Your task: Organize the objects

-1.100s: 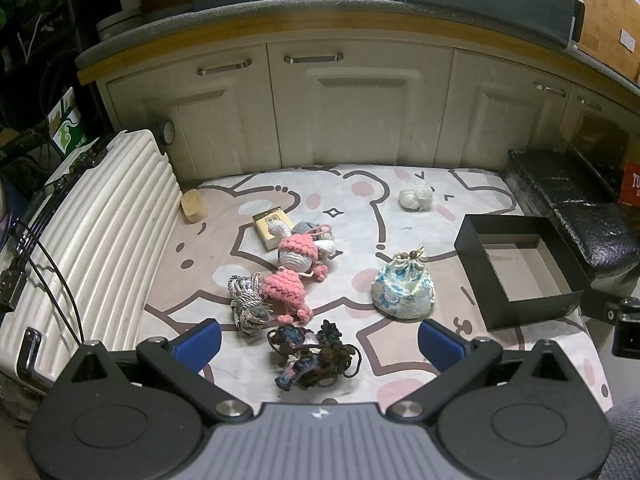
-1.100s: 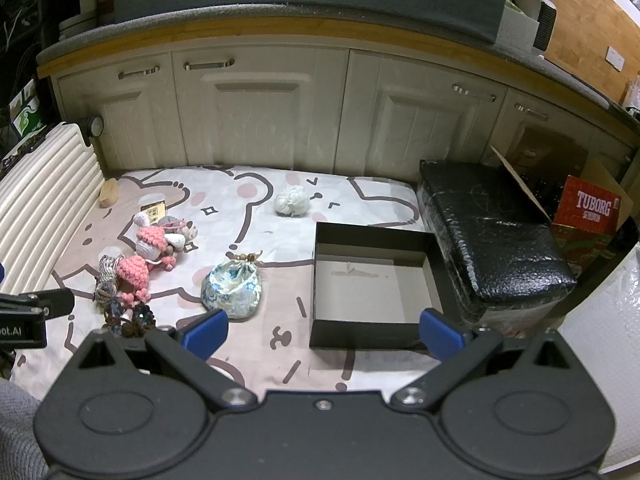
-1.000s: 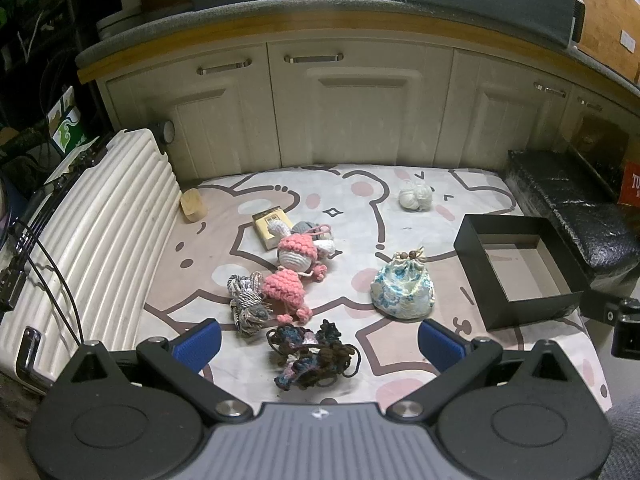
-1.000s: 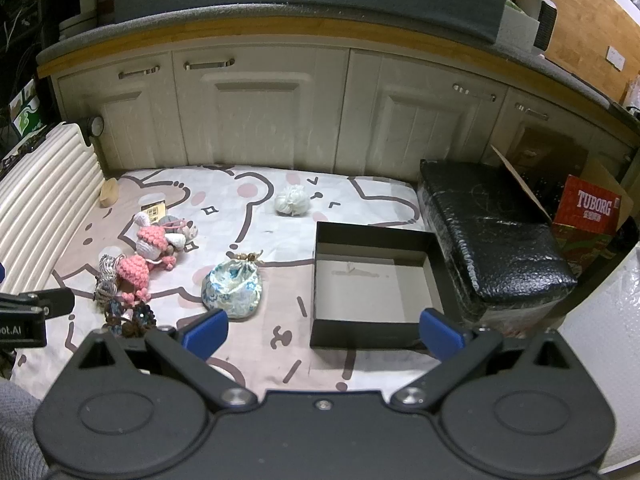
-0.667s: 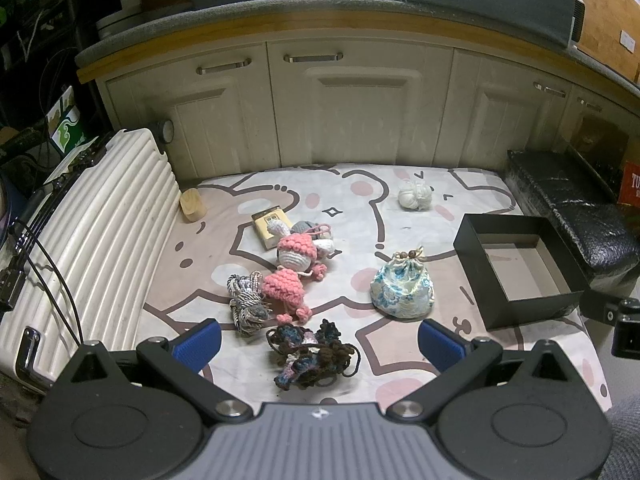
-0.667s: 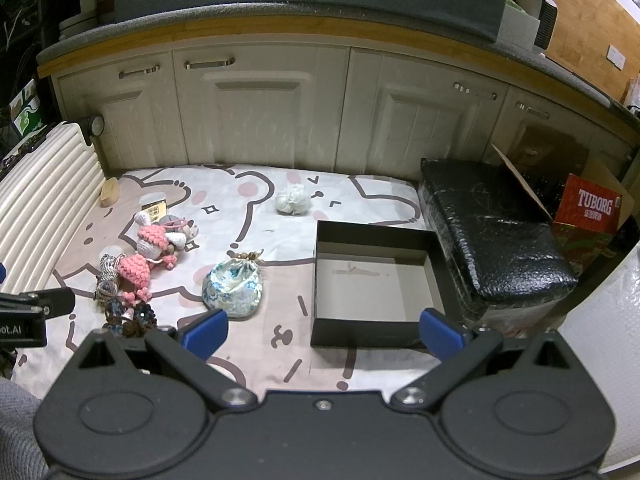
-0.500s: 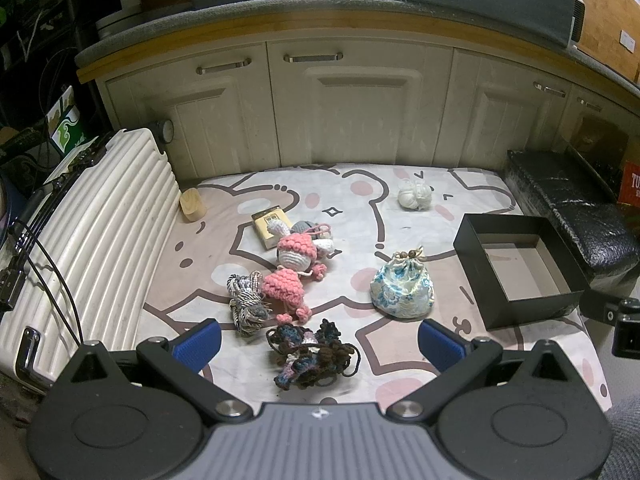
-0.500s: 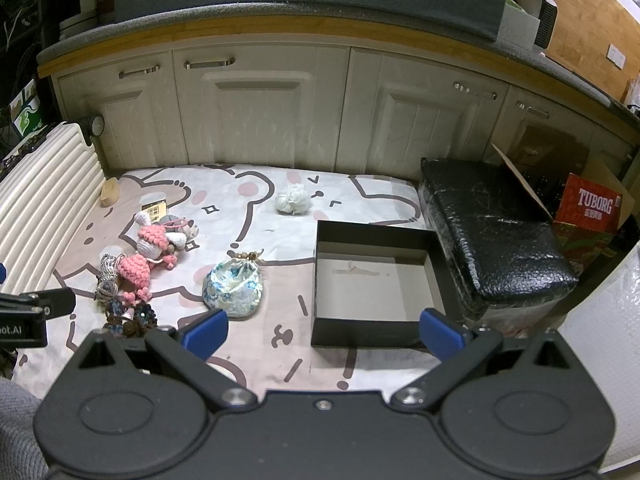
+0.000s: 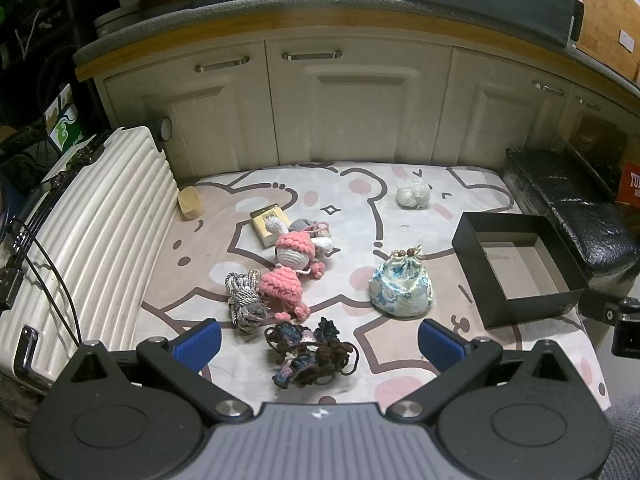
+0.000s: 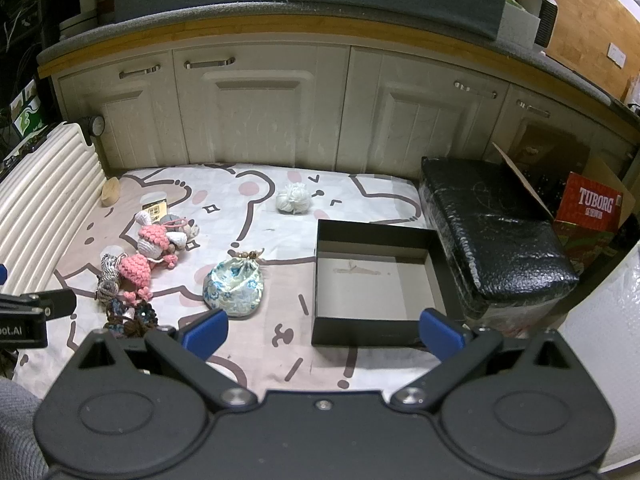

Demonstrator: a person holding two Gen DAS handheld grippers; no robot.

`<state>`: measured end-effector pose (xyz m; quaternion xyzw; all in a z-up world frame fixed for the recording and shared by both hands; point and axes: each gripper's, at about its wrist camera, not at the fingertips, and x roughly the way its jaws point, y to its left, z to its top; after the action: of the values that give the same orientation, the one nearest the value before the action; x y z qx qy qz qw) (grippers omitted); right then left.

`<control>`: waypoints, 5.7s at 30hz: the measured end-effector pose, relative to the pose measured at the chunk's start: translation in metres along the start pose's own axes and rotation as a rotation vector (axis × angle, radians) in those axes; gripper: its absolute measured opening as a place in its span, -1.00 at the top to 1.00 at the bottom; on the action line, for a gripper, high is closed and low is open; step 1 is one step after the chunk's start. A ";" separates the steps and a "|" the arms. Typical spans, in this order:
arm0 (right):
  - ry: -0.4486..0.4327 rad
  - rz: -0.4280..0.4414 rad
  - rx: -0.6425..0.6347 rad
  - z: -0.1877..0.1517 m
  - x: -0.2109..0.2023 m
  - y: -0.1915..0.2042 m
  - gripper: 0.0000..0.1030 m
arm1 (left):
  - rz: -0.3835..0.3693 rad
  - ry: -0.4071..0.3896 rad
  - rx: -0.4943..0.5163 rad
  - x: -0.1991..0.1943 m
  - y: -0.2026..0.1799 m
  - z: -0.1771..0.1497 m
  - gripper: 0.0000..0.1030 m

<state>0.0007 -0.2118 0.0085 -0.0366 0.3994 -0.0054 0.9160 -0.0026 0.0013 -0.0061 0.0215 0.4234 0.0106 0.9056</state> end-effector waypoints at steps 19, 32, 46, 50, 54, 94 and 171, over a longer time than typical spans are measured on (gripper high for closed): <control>0.007 -0.002 0.008 -0.001 0.000 0.000 -1.00 | -0.005 0.005 -0.005 0.000 0.001 0.000 -1.00; 0.008 -0.009 0.014 -0.001 0.000 0.000 -1.00 | -0.004 0.006 -0.006 0.000 0.003 0.000 -1.00; -0.002 -0.003 0.023 -0.001 -0.010 -0.004 -1.00 | 0.048 -0.033 0.003 -0.011 0.009 0.001 -1.00; -0.020 0.003 0.013 0.003 -0.017 -0.003 -1.00 | 0.050 -0.035 -0.001 -0.013 0.012 0.009 -1.00; -0.047 0.014 0.008 0.013 -0.019 0.000 -1.00 | 0.063 -0.065 -0.013 -0.017 0.016 0.023 -1.00; 0.046 0.117 0.115 0.113 0.162 0.030 -1.00 | 0.205 0.044 -0.166 0.156 0.082 0.116 -1.00; 0.448 0.172 -0.016 0.047 0.297 0.076 -0.63 | -0.094 0.364 -0.109 0.276 0.054 0.075 0.10</control>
<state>0.2357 -0.1447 -0.1823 -0.0077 0.5944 0.0681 0.8012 0.2313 0.0636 -0.1669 -0.0496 0.5794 -0.0052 0.8135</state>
